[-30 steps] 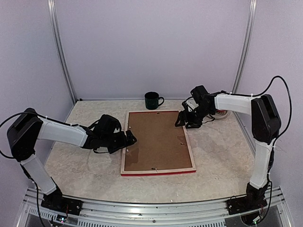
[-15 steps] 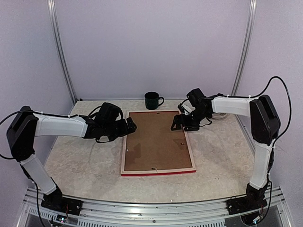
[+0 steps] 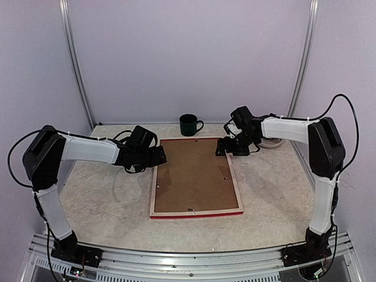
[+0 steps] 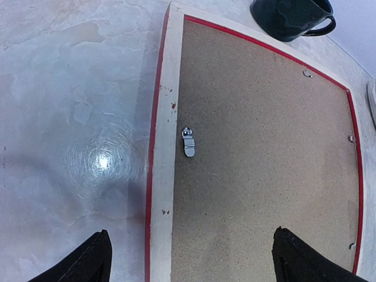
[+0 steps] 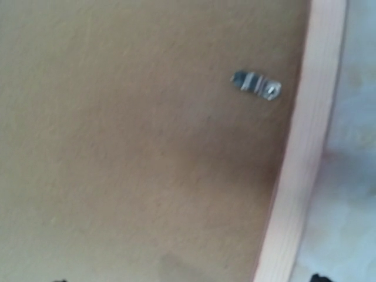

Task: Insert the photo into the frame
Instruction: Press the fastener onto the backboard.

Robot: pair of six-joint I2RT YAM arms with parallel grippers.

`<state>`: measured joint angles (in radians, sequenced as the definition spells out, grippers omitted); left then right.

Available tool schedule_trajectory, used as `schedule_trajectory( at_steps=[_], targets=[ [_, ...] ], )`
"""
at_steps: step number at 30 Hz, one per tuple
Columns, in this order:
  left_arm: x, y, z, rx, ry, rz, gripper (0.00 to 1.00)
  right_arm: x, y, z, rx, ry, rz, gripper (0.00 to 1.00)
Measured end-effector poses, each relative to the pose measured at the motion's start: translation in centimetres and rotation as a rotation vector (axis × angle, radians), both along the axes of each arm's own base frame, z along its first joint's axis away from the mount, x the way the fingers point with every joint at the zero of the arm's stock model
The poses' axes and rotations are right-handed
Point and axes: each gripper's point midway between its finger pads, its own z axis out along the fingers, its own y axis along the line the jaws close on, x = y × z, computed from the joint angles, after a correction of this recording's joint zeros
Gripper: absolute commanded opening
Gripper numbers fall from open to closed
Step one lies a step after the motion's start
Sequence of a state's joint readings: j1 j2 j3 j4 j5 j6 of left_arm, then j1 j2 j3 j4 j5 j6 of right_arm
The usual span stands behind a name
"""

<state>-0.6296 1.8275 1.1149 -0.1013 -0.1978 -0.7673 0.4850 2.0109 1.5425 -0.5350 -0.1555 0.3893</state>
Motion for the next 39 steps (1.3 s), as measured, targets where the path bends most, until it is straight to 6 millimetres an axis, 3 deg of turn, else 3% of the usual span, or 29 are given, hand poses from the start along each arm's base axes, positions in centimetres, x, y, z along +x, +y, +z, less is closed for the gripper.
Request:
schedule_trajectory(
  at_steps=[9,13,18,26,39],
  targets=[
    [0.3,-0.1,-2.4,0.053,0.039,-0.011,0.93,3.7,-0.7,-1.3,-0.096,-0.034,-0.06,0.87],
    [0.1,0.1,-3.7,0.074,0.067,-0.013,0.93,4.5,-1.3,-3.1,-0.145,-0.022,-0.082,0.85],
    [0.0,0.2,-3.9,0.084,0.069,-0.017,0.93,5.1,-1.7,-4.5,-0.183,-0.015,-0.099,0.81],
    [0.0,0.4,-4.0,0.098,0.068,-0.012,0.85,6.6,-2.7,-4.4,-0.221,-0.046,-0.14,0.78],
    [-0.3,0.8,-4.9,0.136,0.081,-0.003,0.84,8.5,-3.1,-4.5,-0.226,-0.067,-0.167,0.76]
  ],
)
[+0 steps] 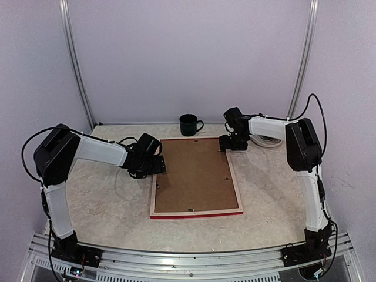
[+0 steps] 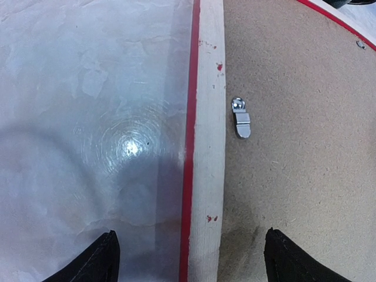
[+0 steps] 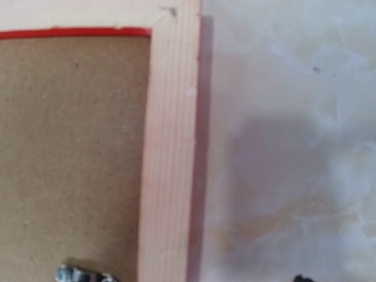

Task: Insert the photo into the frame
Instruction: Press the fastener onto the backboard.

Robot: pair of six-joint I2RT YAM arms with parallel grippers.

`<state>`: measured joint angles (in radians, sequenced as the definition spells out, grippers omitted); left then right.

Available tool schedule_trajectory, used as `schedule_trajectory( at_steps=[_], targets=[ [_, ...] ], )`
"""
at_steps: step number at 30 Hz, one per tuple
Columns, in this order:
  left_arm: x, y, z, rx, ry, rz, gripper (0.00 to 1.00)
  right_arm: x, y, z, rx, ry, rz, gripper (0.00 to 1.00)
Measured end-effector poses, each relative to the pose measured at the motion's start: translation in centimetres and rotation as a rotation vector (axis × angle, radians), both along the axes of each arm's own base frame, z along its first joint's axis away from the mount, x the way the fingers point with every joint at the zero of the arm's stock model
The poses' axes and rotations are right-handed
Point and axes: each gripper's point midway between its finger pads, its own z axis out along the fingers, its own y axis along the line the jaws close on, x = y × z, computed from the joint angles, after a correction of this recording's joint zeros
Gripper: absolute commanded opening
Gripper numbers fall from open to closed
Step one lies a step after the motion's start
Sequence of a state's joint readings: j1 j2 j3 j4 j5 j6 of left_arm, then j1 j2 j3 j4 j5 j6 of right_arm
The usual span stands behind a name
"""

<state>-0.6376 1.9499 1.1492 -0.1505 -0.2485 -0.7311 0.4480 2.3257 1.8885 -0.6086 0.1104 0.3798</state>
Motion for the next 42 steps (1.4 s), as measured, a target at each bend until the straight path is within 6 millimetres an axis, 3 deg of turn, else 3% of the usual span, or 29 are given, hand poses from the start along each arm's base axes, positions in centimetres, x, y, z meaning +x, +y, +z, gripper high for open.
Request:
schedule_trajectory(
  at_steps=[10,19,31,42],
  targets=[
    [0.0,0.0,0.0,0.001,0.0,-0.001,0.83,0.2,0.4,-0.6,0.01,0.008,0.008,0.78],
    [0.0,0.0,-0.2,0.012,-0.001,0.0,0.74,1.0,0.7,-0.7,0.013,-0.002,0.006,0.78],
    [0.0,0.1,-0.3,0.016,-0.002,0.003,0.73,1.3,0.4,-0.8,0.002,-0.013,-0.019,0.78],
    [0.0,0.2,-0.3,0.018,-0.003,0.006,0.72,1.7,0.2,-1.2,0.116,0.013,-0.042,0.72]
  ],
)
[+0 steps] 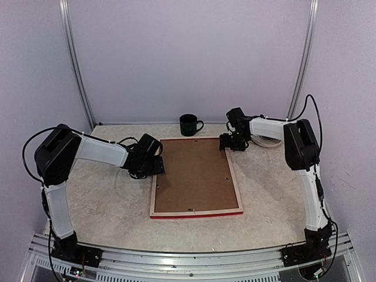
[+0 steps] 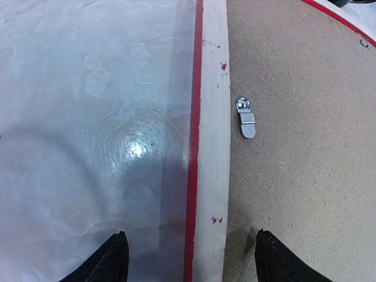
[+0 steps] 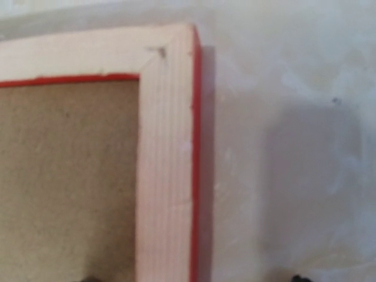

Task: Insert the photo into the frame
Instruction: Press the fastener onto the backboard.

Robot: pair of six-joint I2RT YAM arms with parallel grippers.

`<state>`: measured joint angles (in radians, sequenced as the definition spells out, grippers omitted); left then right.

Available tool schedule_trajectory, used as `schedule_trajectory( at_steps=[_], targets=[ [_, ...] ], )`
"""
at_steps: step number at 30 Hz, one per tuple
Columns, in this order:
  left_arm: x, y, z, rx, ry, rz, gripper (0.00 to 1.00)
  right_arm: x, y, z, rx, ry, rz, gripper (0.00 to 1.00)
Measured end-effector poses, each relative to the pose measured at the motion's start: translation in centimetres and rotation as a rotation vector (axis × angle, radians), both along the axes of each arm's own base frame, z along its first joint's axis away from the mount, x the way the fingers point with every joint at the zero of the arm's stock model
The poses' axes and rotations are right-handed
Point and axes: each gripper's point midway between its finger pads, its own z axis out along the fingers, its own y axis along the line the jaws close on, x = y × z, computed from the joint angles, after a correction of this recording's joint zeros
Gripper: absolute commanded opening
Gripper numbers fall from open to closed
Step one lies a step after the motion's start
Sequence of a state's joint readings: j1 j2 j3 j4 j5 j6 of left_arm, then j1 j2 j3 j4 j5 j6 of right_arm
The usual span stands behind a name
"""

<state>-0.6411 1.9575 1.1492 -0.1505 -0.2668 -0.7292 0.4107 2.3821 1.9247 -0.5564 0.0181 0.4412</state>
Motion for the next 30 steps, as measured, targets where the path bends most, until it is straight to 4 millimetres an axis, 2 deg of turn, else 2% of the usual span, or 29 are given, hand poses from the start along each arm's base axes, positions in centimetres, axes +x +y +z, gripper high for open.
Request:
schedule_trajectory(
  at_steps=[4,9,15,22,30],
  targets=[
    [0.0,0.0,0.0,-0.001,0.0,0.002,0.72,0.18,-0.19,0.02,0.019,0.002,-0.011,0.66],
    [0.0,-0.01,0.0,-0.002,0.001,0.002,0.72,0.32,-0.49,0.04,0.045,0.012,-0.021,0.66],
    [0.0,-0.02,0.0,-0.003,0.001,0.003,0.72,0.4,-0.16,0.17,0.07,0.008,-0.006,0.73],
    [0.01,-0.01,0.01,-0.004,0.001,0.004,0.72,0.33,0.09,0.48,0.117,0.001,0.011,0.72],
    [0.01,-0.02,0.0,-0.005,0.0,0.004,0.72,0.08,-0.41,0.38,0.089,0.015,0.002,0.69]
  ],
)
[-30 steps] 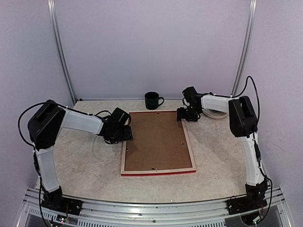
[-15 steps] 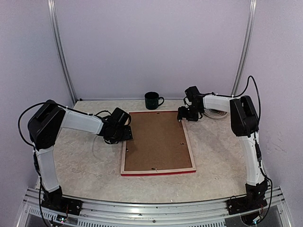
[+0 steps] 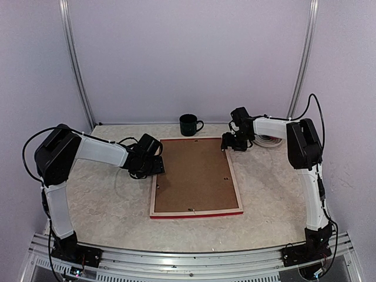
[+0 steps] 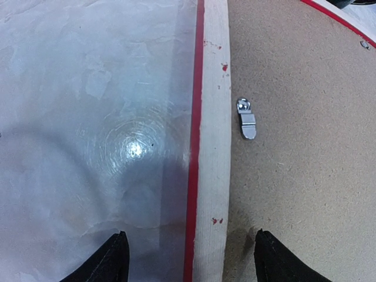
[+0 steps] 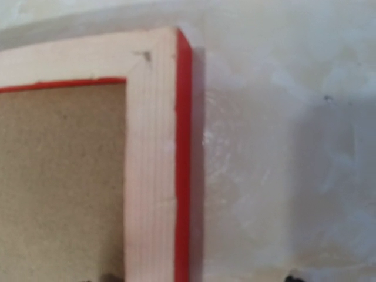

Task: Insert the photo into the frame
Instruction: Press the fastener onto the backboard.

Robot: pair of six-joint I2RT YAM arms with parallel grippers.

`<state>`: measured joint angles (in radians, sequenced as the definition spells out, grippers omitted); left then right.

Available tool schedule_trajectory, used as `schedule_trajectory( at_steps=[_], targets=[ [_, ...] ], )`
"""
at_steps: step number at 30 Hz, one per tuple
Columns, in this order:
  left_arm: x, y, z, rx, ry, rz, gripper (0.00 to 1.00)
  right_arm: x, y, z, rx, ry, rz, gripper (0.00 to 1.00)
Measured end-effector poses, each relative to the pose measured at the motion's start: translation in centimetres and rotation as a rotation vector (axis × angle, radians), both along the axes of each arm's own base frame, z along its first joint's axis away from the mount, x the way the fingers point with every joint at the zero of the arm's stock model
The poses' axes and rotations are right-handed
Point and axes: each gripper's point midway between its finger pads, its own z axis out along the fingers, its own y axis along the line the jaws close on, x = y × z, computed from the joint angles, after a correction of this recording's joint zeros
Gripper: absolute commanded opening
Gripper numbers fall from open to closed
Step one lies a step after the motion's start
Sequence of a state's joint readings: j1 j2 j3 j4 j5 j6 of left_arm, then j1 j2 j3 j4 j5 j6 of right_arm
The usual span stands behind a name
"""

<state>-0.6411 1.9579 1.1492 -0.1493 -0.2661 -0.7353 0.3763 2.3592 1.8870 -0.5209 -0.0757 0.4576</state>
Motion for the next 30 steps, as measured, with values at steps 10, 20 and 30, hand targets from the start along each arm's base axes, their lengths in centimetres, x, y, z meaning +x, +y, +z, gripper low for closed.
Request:
schedule_trajectory(
  at_steps=[10,20,30],
  targets=[
    [0.08,-0.06,0.0,-0.003,-0.003,0.0,0.72,-0.05,-0.4,-0.26,-0.025,0.003,-0.008,0.64],
    [0.08,-0.05,-0.04,-0.002,-0.003,0.001,0.72,0.17,0.12,-0.34,-0.054,0.006,-0.008,0.62],
    [0.1,-0.05,-0.03,-0.003,-0.004,0.001,0.72,0.3,0.02,-0.45,-0.132,-0.015,-0.025,0.53]
  ],
)
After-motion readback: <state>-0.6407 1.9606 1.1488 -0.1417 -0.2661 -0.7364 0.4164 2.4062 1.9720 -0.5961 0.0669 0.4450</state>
